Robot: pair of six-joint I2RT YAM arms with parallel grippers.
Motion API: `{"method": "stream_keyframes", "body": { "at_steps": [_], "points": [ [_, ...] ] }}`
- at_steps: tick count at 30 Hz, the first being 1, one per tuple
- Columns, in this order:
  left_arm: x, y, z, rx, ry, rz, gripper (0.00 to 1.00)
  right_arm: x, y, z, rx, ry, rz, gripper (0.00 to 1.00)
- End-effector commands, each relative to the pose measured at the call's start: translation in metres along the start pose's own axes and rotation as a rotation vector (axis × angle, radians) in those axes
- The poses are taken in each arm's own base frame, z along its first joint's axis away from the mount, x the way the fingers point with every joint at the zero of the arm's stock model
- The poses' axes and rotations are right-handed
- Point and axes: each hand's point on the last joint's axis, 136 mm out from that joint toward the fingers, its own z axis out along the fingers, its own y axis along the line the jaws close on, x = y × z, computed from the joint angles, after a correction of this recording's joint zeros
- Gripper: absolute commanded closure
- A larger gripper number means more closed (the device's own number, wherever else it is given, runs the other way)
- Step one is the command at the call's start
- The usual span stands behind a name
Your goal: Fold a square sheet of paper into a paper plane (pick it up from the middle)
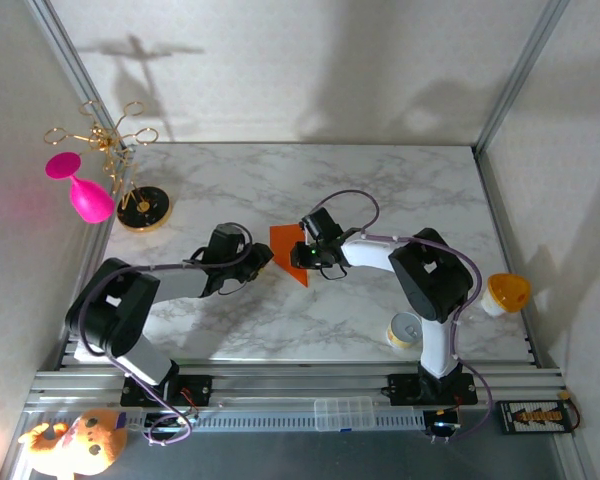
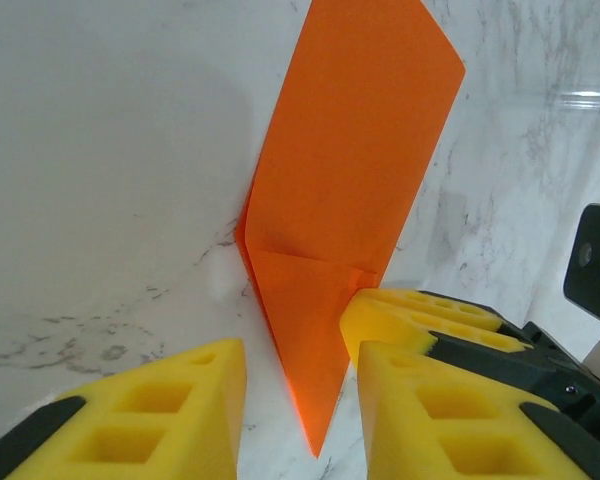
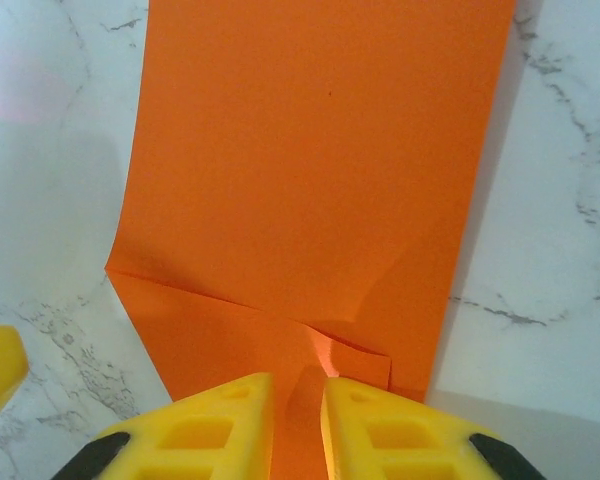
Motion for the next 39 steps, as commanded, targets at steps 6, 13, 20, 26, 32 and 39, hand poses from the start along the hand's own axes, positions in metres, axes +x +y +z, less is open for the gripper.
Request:
{"method": "stream_keyframes", "body": {
  "at_steps": [6, 13, 20, 26, 32, 39],
  "points": [
    [0.002, -0.013, 0.015, 0.021, 0.035, 0.015, 0.74, 0.021, -0.027, 0.011, 0.093, 0.067, 0.025, 0.79],
    [0.003, -0.006, 0.022, -0.002, 0.047, 0.017, 0.69, 0.022, -0.027, 0.011, 0.091, 0.070, 0.025, 0.81],
    [0.003, -0.003, 0.028, -0.014, 0.059, 0.021, 0.71, 0.024, -0.028, 0.012, 0.092, 0.078, 0.025, 0.81],
    [0.003, -0.007, 0.031, 0.001, 0.069, 0.030, 0.76, 0.026, -0.029, 0.012, 0.091, 0.083, 0.025, 0.82],
    [0.003, -0.019, 0.032, 0.037, 0.080, 0.056, 0.80, 0.027, -0.030, 0.013, 0.099, 0.087, 0.026, 0.82],
    [0.001, -0.031, 0.029, 0.070, 0.075, 0.089, 0.82, 0.029, -0.032, 0.014, 0.104, 0.094, 0.030, 0.82]
  ]
}}
